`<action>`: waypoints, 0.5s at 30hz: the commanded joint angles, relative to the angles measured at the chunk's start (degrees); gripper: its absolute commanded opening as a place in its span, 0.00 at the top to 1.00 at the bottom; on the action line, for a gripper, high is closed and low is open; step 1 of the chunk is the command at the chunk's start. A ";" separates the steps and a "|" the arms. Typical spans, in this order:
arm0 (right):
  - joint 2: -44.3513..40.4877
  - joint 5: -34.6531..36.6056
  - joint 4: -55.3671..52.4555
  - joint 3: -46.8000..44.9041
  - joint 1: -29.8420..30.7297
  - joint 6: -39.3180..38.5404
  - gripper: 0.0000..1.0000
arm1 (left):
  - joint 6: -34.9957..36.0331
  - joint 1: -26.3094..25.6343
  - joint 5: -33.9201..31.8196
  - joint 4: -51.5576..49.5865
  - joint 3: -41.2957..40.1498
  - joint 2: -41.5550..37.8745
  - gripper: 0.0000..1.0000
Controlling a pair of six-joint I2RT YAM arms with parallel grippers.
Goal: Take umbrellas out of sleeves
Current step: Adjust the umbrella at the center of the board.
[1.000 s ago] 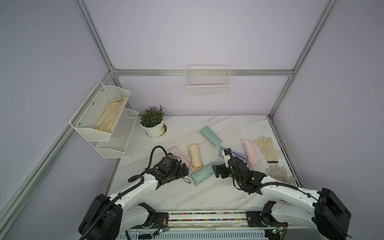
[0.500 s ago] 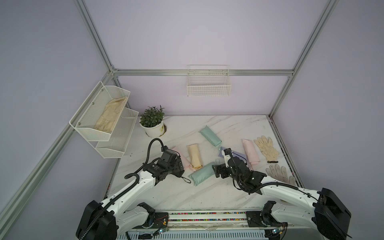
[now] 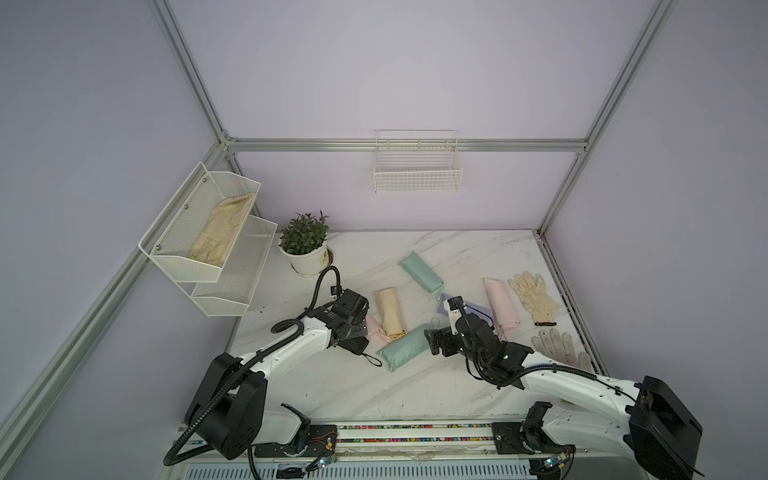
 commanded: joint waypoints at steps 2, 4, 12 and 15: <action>-0.64 1.24 1.34 -0.48 0.06 0.87 0.03 | 0.89 0.38 -2.66 -0.59 3.28 1.08 0.01; -0.50 1.24 1.34 -0.34 0.12 0.84 0.03 | 0.81 0.39 -2.35 -0.59 2.97 1.66 0.01; -0.11 1.34 1.43 -0.31 0.09 0.85 0.03 | -2.18 0.18 0.21 -0.58 -0.74 5.17 0.01; 0.44 1.29 1.43 -0.04 0.09 0.76 0.03 | -3.16 -0.33 1.63 -0.50 -1.83 5.12 0.02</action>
